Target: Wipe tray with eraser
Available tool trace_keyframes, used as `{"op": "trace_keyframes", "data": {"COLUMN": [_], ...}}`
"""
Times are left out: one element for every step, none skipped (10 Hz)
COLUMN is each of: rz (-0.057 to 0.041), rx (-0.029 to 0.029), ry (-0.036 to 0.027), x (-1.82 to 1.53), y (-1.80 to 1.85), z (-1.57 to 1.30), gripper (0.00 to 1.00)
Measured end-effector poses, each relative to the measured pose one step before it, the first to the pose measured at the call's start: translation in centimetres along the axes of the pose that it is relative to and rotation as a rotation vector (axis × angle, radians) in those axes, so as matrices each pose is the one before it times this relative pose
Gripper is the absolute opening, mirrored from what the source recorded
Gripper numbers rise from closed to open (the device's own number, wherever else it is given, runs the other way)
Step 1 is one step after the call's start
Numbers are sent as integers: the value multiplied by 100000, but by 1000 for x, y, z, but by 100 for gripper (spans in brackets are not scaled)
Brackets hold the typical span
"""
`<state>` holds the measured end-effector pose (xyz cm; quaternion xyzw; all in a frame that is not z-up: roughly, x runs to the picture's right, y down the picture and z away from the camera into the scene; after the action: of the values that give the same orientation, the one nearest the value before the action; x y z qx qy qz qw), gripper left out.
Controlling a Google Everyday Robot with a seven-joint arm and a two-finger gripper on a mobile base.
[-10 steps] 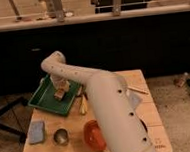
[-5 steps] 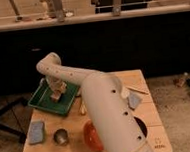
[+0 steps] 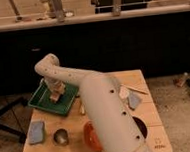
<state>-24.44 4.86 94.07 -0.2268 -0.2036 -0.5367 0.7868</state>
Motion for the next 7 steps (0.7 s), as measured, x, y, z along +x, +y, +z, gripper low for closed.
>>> {"op": "trace_keyframes", "data": {"rz": [193,-144,234,283,519,834,944], "rx": [7,-988,-770,-1220,-1484,-979,-1004], "ry": [-151,-47,256,133,181,-105,325], "x": [-15,-29,262,251,320,218,395], "y": [-279,-179,26,156,34,-72,64], "z": [-50,23,-5,97,128,122,124], "gripper": [3,3,3,3,3,3,3]}}
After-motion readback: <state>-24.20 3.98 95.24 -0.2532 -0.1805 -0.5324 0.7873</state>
